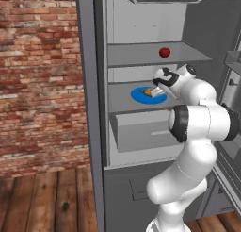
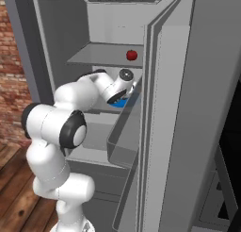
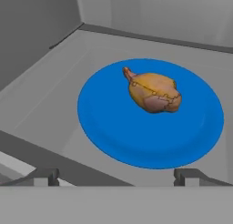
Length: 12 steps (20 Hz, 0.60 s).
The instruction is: Transport the chicken drumstick from the fridge to the microwave and turn on the microwave.
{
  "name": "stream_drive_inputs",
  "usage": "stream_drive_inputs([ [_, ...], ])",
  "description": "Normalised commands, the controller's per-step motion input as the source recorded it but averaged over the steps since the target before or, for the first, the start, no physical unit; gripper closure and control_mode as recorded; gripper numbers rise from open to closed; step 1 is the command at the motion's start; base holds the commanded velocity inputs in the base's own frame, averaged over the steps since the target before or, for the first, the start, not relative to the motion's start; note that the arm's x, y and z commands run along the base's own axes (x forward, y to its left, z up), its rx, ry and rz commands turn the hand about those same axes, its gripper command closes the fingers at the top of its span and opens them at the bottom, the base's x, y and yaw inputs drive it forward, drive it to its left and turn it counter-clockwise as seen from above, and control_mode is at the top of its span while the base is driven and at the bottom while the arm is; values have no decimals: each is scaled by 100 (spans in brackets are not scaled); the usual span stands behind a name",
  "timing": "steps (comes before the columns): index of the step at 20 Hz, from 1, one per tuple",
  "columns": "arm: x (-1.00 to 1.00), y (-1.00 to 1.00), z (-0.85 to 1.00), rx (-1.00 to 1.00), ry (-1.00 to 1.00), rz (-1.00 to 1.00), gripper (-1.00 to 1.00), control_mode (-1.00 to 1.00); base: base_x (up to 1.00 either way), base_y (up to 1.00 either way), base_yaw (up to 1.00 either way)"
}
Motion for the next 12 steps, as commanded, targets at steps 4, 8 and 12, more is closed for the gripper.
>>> stream_drive_inputs([
  [4, 11, 0, -24, -2, -6, 0, -100, -100, 0, 0, 0],
  [8, 8, 0, -3, 0, -2, 0, -100, -100, 0, 0, 0],
  [12, 15, 0, 0, 0, 0, 0, -100, -100, 0, 0, 0],
])
